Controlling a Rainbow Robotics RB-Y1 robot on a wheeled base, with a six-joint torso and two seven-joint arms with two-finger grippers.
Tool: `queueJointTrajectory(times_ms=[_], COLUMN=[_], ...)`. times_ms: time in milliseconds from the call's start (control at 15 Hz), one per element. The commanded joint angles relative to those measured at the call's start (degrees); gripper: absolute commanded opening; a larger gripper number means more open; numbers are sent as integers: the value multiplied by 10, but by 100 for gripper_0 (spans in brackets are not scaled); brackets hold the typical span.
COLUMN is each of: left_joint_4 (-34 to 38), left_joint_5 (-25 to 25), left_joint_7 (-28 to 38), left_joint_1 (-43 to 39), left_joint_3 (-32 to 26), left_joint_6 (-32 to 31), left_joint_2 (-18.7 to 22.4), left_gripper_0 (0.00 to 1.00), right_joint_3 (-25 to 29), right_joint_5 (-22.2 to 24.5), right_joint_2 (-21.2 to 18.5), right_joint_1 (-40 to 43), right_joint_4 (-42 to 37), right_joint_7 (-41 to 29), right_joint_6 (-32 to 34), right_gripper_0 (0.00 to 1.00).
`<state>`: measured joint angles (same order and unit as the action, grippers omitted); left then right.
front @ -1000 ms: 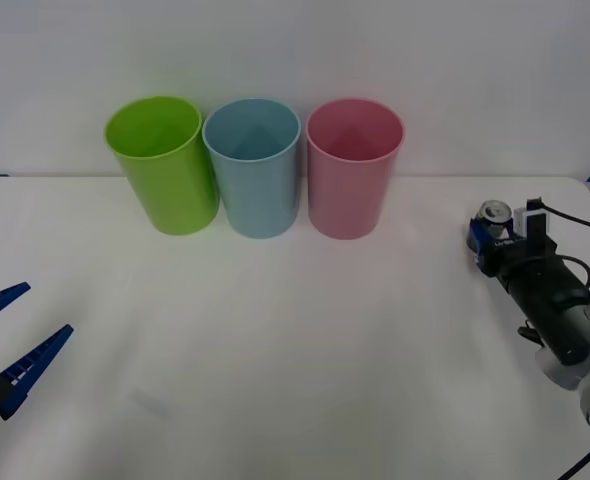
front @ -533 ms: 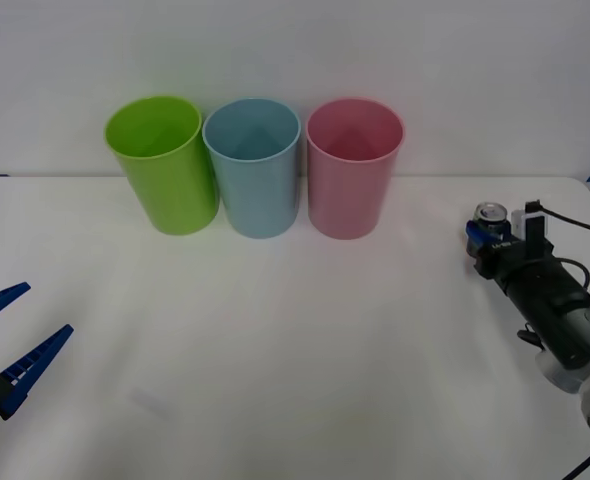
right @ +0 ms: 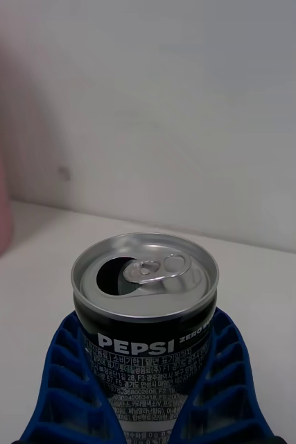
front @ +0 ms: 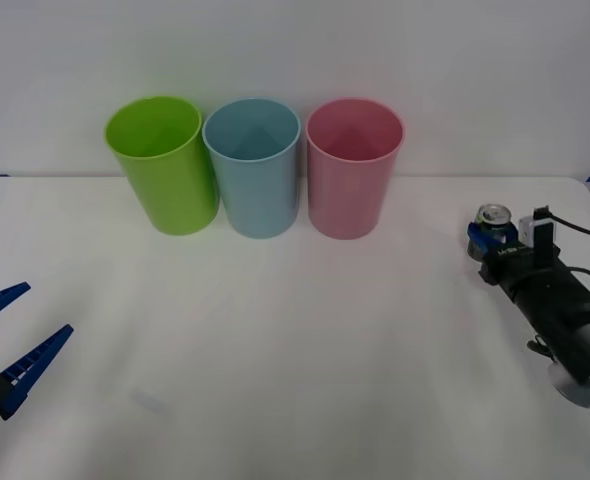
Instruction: Grasp the object on the table and drop it into the matching bin: aluminum can to the light blue bin, PET bottle to the pink bin.
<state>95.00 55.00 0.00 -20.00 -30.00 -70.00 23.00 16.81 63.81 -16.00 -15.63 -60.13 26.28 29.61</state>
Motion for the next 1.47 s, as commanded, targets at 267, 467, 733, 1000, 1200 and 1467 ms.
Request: queueJointTrajectory(times_ms=[267, 467, 733, 1000, 1200, 1467], left_joint_4=[0, 0, 0, 0, 0, 0], left_joint_5=[0, 0, 0, 0, 0, 0], left_joint_7=[0, 0, 0, 0, 0, 0], left_joint_1=[0, 0, 0, 0, 0, 0], left_joint_3=[0, 0, 0, 0, 0, 0], left_joint_6=[0, 0, 0, 0, 0, 0], left_joint_2=[0, 0, 0, 0, 0, 0], left_gripper_0=[100, 100, 100, 100, 100, 100], right_joint_3=[-20, -23, -26, -27, -34, -56], right_joint_5=[-2, -1, -1, -1, -1, -3], right_joint_2=[-4, -12, -22, -30, -40, -70], right_joint_1=[49, 75, 119, 153, 154, 141], right_joint_4=[-79, -119, -195, -276, -308, -346], right_joint_7=[-82, -127, -177, -214, -237, -316], right_joint_6=[49, 84, 127, 159, 171, 176], right_gripper_0=[0, 0, 0, 0, 0, 0])
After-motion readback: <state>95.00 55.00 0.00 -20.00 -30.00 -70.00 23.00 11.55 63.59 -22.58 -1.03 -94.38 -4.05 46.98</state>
